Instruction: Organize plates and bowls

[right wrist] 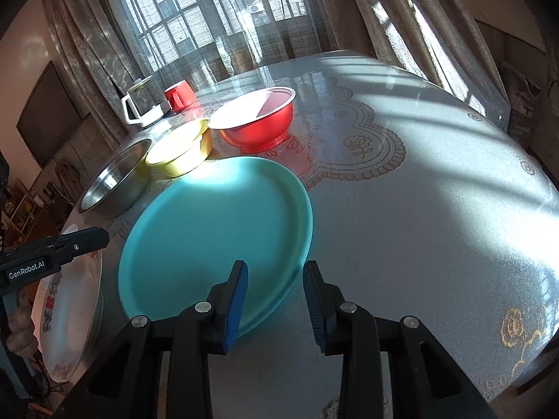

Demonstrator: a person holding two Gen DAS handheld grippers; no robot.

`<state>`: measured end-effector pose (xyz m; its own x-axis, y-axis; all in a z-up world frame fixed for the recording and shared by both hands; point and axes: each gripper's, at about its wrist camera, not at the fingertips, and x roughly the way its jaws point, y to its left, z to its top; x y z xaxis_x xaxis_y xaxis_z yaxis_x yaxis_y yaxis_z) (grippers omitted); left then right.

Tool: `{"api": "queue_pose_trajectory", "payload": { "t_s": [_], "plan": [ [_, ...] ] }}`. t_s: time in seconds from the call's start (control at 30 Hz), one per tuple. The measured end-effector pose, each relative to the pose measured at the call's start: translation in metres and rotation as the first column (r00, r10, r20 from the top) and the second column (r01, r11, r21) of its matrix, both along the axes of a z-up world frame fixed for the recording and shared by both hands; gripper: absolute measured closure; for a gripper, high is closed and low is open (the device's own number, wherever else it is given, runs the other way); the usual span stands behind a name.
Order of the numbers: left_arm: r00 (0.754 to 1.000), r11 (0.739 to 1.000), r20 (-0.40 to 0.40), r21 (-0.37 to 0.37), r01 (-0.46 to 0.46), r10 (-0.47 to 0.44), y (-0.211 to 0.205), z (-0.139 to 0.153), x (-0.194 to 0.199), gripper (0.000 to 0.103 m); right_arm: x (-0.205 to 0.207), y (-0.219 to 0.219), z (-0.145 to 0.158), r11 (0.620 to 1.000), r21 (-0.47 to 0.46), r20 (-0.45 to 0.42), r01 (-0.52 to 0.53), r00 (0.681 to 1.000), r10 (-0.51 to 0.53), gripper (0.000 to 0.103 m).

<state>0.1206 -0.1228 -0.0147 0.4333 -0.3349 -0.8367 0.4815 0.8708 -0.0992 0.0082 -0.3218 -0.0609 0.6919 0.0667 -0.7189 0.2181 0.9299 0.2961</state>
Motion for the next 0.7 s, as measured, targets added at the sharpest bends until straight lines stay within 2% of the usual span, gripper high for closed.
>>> {"api": "queue_pose_trajectory", "payload": {
  "t_s": [0.2, 0.27, 0.33, 0.53, 0.6, 0.7],
  "plan": [
    [0.999, 0.998, -0.027, 0.059, 0.023, -0.022, -0.011, -0.013, 0.019, 0.088, 0.005, -0.005, -0.006, 1.000, -0.009, -0.011, 0.002, 1.000, -0.002, 0.070],
    [0.999, 0.997, -0.035, 0.078, 0.023, -0.020, -0.013, -0.019, 0.026, 0.088, 0.007, -0.001, -0.006, 0.999, -0.031, -0.014, -0.023, 1.000, 0.022, 0.075],
    [0.999, 0.995, -0.017, 0.092, 0.042, -0.040, -0.017, -0.018, 0.028, 0.088, 0.009, 0.003, -0.007, 0.996, -0.087, -0.021, -0.024, 1.000, 0.023, 0.085],
    [0.993, 0.989, -0.054, 0.096, 0.114, -0.109, -0.029, -0.028, 0.032, 0.088, 0.009, -0.004, -0.006, 0.996, -0.085, -0.013, -0.028, 1.000, 0.027, 0.088],
    [0.992, 0.987, -0.042, 0.106, 0.125, -0.121, -0.035, -0.028, 0.029, 0.089, 0.010, -0.007, -0.006, 0.996, -0.086, -0.015, -0.021, 1.000, 0.020, 0.089],
    [0.989, 0.985, -0.047, 0.096, 0.141, -0.137, -0.043, -0.028, 0.025, 0.089, 0.010, -0.009, -0.004, 0.990, -0.142, -0.020, 0.004, 1.000, -0.007, 0.090]
  ]
}}
